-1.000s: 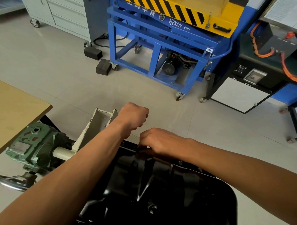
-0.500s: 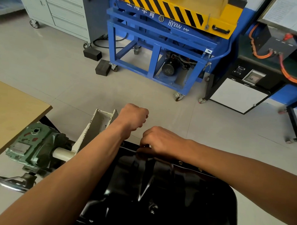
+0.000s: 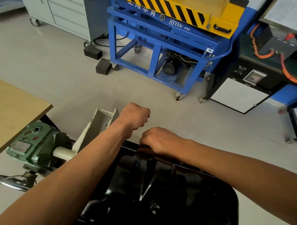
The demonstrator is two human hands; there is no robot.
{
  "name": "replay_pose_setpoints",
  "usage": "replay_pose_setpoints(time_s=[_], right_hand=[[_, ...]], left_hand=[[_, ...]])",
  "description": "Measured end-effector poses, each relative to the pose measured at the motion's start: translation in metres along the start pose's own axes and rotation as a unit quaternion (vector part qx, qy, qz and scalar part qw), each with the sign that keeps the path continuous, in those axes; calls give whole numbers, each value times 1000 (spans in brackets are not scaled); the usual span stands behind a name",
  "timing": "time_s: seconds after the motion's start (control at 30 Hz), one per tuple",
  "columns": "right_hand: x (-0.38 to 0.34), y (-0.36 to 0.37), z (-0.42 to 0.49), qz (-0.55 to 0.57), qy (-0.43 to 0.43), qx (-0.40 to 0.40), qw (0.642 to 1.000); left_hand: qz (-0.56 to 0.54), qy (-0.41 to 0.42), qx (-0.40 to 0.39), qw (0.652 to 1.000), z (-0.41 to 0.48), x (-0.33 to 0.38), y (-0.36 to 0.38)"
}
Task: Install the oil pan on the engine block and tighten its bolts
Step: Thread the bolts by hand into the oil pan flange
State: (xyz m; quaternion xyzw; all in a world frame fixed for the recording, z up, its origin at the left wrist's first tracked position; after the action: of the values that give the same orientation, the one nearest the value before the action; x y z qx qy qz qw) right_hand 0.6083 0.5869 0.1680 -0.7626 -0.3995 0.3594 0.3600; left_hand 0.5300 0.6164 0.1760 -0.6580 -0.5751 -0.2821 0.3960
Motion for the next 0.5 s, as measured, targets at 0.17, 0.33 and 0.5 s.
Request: replay_pose_setpoints(time_s=[0.17,0.33,0.5], right_hand=[[1,-3,-5,15,-19,26,999],[1,-5,-13,54,-64,16,996],[-1,0,-9,0,-74,4,997]], left_hand=[[-1,-5,-4,1000,-1,1,0],[3,-3,-6,1000,-1,2,1],[7,0,-6,1000,-2,2,2]])
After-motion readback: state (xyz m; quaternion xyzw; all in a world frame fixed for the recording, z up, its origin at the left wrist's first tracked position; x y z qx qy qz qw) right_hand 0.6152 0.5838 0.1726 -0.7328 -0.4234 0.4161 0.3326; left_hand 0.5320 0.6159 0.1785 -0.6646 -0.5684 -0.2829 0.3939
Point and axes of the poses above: each hand's wrist, its own z-axis towards the middle knuckle, its own y-axis out of the palm, x = y × z, the point moved 9 cm from there along z, towards the middle knuckle, and after that the axes turned 11 degrees about -x, right-handed, at the moved point
